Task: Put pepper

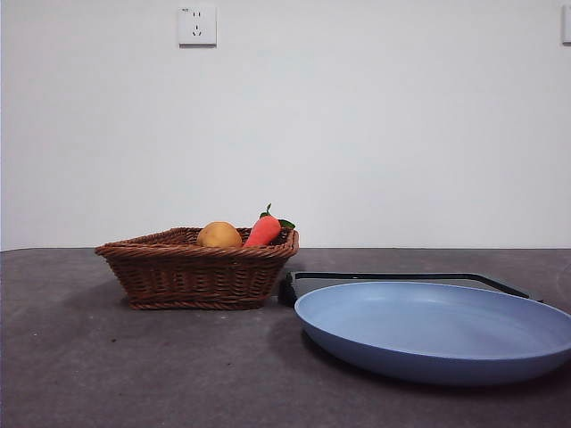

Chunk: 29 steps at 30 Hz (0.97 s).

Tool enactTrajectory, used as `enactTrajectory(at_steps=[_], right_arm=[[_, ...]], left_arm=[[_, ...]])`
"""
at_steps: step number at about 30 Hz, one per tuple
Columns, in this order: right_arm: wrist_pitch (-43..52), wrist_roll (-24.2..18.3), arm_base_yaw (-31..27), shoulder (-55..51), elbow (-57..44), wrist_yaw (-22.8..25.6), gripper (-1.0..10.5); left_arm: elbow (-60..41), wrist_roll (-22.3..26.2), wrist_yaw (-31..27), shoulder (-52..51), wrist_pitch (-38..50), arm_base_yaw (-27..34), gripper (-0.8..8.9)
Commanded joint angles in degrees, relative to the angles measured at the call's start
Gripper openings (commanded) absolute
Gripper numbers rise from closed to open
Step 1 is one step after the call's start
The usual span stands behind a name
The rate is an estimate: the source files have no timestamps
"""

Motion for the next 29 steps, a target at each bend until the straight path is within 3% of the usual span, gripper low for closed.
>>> enactTrajectory(at_steps=[1, 4, 8, 10, 14, 21, 24, 29], right_arm=[[0.57, 5.57, 0.09, -0.11, -0.35, -0.17, 0.1], [0.66, 10.01, 0.09, -0.11, -0.35, -0.15, 0.1], [0.63, 18.29, 0.09, -0.09, 0.63, -0.28, 0.1], [0.63, 20.35, 0.09, -0.09, 1.81, -0.24, 0.1], [0.61, 20.22, 0.09, 0.74, 6.01, -0.20, 0.1], [-1.01, 18.27, 0.09, 8.98, 15.65, -0.26, 0.1], [-4.87, 15.67, 0.11, 14.56, 21.03, -0.72, 0.1], [-14.45, 9.38, 0.11, 24.61, 31.21, -5.57, 0.1]], left_arm=[[-0.59, -3.15, 2.23, -0.20, 1.11, 0.20, 0.08], [-0.59, -5.73, 6.88, -0.20, 1.57, 0.17, 0.08], [-0.52, -12.70, 16.48, -0.20, 3.85, 0.17, 0.06], [-0.13, -16.17, 20.06, -0.20, 4.46, 0.20, 0.06], [2.64, -19.08, 22.99, -0.17, 2.49, 0.17, 0.06], [12.13, -19.34, 23.71, 3.15, -4.74, 0.20, 0.06], [16.81, -17.07, 25.53, 7.91, -6.82, 0.17, 0.06], [25.33, -10.80, 30.97, 17.97, -11.87, 0.17, 0.06]])
